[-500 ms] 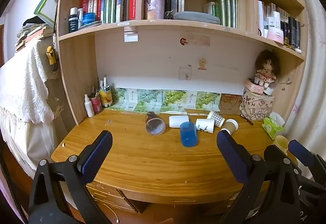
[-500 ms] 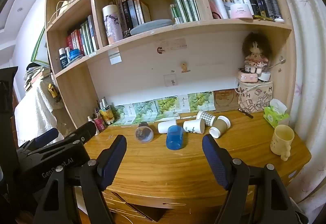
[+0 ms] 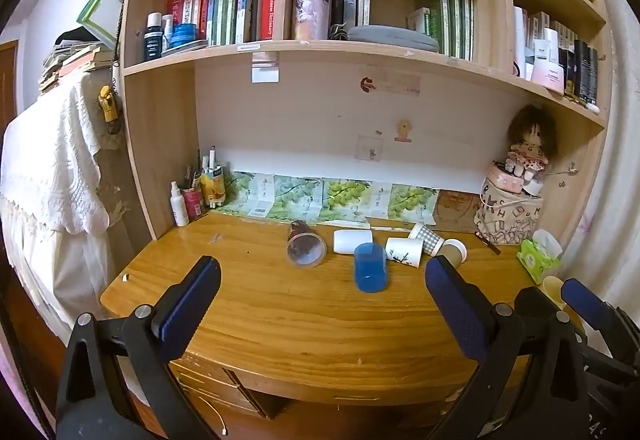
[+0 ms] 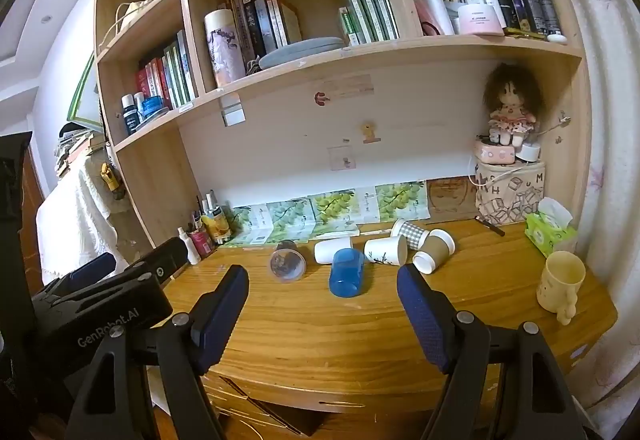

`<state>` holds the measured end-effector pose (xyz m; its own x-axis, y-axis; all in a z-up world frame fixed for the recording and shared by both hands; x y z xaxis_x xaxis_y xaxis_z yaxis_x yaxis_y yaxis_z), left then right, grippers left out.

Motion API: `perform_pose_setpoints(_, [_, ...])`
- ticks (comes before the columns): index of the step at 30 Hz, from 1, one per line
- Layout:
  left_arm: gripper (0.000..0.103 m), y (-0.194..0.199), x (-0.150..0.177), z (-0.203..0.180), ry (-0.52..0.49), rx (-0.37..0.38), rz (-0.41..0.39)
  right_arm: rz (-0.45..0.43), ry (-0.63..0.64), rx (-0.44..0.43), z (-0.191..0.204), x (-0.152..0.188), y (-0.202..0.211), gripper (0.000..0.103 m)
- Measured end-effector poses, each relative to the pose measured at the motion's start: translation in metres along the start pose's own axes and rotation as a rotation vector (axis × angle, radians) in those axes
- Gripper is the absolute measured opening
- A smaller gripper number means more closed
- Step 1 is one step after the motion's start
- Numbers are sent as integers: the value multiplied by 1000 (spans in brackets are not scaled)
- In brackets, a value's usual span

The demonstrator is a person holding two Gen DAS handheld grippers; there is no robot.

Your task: Flip cup upright

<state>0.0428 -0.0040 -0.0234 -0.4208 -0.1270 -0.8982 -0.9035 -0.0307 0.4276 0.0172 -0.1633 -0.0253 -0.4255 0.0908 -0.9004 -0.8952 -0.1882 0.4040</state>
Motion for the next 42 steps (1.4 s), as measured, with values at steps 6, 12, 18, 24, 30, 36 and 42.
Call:
perform_pose_setpoints(6, [102,4,5,-4,19,-18,-11,-1,21,-35,-16,1,1,77])
perform_pose_setpoints(12, [102,9,8,-11,35,-11,-14,-14,49,-29,-22,1,8,77])
perform_pose_setpoints(18, [102,15,12,-23,31,-8,-22,-24,58,-20,-33,2,17,77])
perform_pose_setpoints(24, [102,17,17,-33,32,12,-4,-27,55,-11,-43,2,25,77])
perform_pose_setpoints(30, [102,14,19,-41,18,19,15,-26,36,-6,-53,1,27,77])
perform_pose_setpoints(36, [102,2,22,-41,23,26,59,-16,30,-11,-56,1,20,77])
perform_pose_setpoints(42, [102,-15,21,-38,38,27,80,11,37,-25,-55,-1,2,77])
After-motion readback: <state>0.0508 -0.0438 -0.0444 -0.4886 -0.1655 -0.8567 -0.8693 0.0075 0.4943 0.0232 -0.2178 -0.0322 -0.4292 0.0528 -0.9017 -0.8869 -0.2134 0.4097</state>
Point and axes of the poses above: each gripper's, at about its wrist camera, not at the fingertips, and y roughly against the way its jaws point, z to its left, x to its underside, the point moved 5 cm from there along -y, roughly the way its jaws point, and after that the axes turned 3 degrees about y, right-handed, at the moved point
